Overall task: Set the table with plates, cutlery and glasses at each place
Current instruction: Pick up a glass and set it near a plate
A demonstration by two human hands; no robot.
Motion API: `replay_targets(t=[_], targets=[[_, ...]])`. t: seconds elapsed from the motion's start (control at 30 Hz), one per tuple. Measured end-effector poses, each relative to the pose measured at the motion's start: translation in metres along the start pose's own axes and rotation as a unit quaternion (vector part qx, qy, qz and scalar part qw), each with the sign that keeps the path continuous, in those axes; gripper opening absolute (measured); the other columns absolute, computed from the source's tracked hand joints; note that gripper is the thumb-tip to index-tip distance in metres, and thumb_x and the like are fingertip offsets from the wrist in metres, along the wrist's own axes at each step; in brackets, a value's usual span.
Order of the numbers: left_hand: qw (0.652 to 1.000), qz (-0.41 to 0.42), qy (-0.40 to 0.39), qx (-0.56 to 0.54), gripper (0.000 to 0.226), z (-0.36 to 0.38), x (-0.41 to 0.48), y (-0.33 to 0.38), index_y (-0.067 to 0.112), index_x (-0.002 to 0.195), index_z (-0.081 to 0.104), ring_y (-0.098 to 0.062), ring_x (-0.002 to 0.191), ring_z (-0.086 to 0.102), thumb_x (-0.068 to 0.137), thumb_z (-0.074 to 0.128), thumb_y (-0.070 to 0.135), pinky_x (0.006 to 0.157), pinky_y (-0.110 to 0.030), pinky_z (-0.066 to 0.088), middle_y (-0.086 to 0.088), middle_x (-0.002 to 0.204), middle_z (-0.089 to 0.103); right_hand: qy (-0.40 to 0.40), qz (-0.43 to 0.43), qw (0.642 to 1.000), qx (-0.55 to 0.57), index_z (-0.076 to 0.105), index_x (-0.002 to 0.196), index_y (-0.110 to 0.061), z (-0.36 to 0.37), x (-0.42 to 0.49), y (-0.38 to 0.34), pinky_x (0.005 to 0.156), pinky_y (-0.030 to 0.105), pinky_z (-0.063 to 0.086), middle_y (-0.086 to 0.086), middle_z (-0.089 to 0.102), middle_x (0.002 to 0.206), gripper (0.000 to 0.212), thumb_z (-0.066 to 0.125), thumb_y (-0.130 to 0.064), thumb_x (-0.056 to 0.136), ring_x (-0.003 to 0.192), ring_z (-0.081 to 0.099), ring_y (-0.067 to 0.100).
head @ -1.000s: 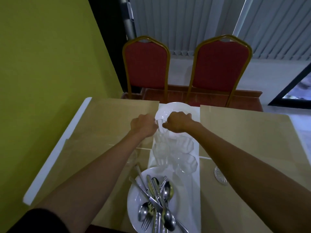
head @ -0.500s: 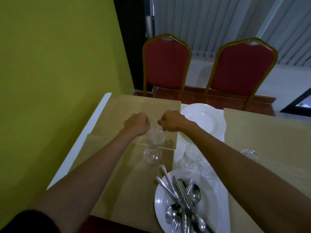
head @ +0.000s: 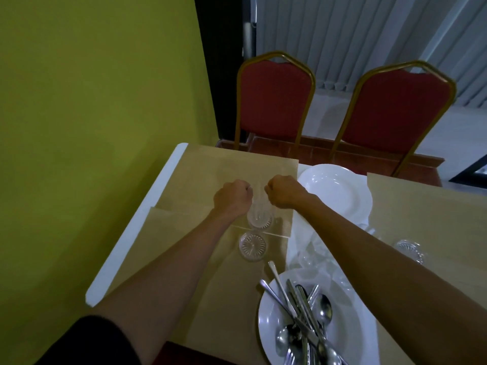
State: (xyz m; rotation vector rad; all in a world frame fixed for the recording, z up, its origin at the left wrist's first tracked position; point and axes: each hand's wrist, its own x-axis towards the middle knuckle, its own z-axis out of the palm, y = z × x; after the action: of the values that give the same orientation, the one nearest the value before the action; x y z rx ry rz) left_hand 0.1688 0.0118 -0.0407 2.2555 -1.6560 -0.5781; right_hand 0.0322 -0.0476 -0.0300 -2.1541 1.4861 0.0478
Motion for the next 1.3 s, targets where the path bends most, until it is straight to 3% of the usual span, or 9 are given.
replay_targets(t=[0.13,0.27,0.47,0.7,0.8,0.9,1.07,1.3], targets=[[1.0,0.004,-0.008,0.0,0.035,-0.001,0.0,0.002,0.02,0.068,0.053,-0.032,0.084,0.065,0.101,0.045,0.027,0.062,-0.03,0.041,-0.004,0.072,0.057,-0.002,-0.004,1.0,-0.02,0.062,0.088,-0.009,-0.002,-0.002,0.0,0.071,0.029,0.046,0.007,0.06,0.083,0.025,0.048,-0.023,0.103,0.076,0.061,0.022],[1.0,0.006,-0.009,0.006,0.032,-0.002,-0.001,0.004,0.012,0.092,0.07,-0.032,0.089,0.066,0.101,0.045,0.029,0.064,-0.03,0.041,-0.01,0.092,0.071,-0.004,-0.005,1.0,-0.027,0.066,0.096,-0.005,-0.002,-0.001,0.002,0.076,0.031,0.054,0.008,0.062,0.085,0.025,0.049,-0.022,0.103,0.079,0.064,0.023],[1.0,0.002,-0.013,0.007,0.033,-0.002,-0.005,0.006,0.02,0.074,0.058,-0.029,0.083,0.065,0.102,0.044,0.029,0.061,-0.03,0.04,-0.002,0.073,0.059,-0.017,-0.004,1.0,-0.024,0.066,0.1,-0.005,-0.004,-0.001,0.003,0.073,0.029,0.048,0.008,0.062,0.088,0.025,0.048,-0.022,0.103,0.079,0.061,0.022],[1.0,-0.003,-0.019,-0.001,0.033,-0.001,-0.004,0.006,0.021,0.078,0.062,-0.028,0.082,0.065,0.103,0.043,0.031,0.063,-0.03,0.043,-0.002,0.073,0.059,-0.035,-0.001,0.999,-0.042,0.059,0.087,-0.009,-0.006,-0.002,0.002,0.068,0.028,0.045,0.007,0.059,0.082,0.017,0.051,-0.017,0.1,0.071,0.057,0.019],[1.0,-0.003,-0.022,-0.001,0.034,0.0,-0.003,0.006,0.017,0.089,0.07,-0.029,0.084,0.065,0.103,0.042,0.032,0.065,-0.031,0.045,-0.002,0.075,0.062,-0.04,0.002,0.999,-0.032,0.06,0.087,-0.009,-0.005,-0.002,0.004,0.069,0.03,0.048,0.01,0.067,0.089,0.017,0.052,-0.017,0.099,0.077,0.063,0.024],[1.0,0.004,-0.027,0.009,0.034,0.001,-0.004,0.006,0.017,0.095,0.07,-0.031,0.091,0.066,0.103,0.041,0.033,0.072,-0.034,0.051,-0.005,0.085,0.068,-0.048,0.003,0.999,-0.024,0.06,0.087,-0.009,-0.004,-0.003,0.005,0.071,0.03,0.049,0.011,0.067,0.091,0.017,0.052,-0.018,0.1,0.082,0.066,0.026],[0.997,0.06,0.006,0.048,0.038,0.0,-0.004,0.011,0.014,0.132,0.061,-0.034,0.118,0.056,0.099,0.05,0.03,0.096,-0.043,0.049,-0.013,0.123,0.067,-0.034,0.016,0.999,0.009,0.056,0.086,-0.012,-0.004,-0.007,0.009,0.081,0.034,0.051,0.003,0.053,0.071,0.035,0.04,-0.036,0.106,0.077,0.06,0.022],[0.985,0.161,0.057,0.0,0.036,-0.001,-0.01,0.057,0.014,0.131,0.062,-0.025,0.121,0.048,0.098,0.052,0.022,0.101,-0.038,0.044,-0.006,0.126,0.064,-0.043,0.025,0.999,0.004,0.064,0.106,-0.005,-0.035,-0.02,0.032,0.091,0.044,0.055,0.015,0.069,0.104,0.04,0.041,-0.038,0.103,0.094,0.067,0.03]])
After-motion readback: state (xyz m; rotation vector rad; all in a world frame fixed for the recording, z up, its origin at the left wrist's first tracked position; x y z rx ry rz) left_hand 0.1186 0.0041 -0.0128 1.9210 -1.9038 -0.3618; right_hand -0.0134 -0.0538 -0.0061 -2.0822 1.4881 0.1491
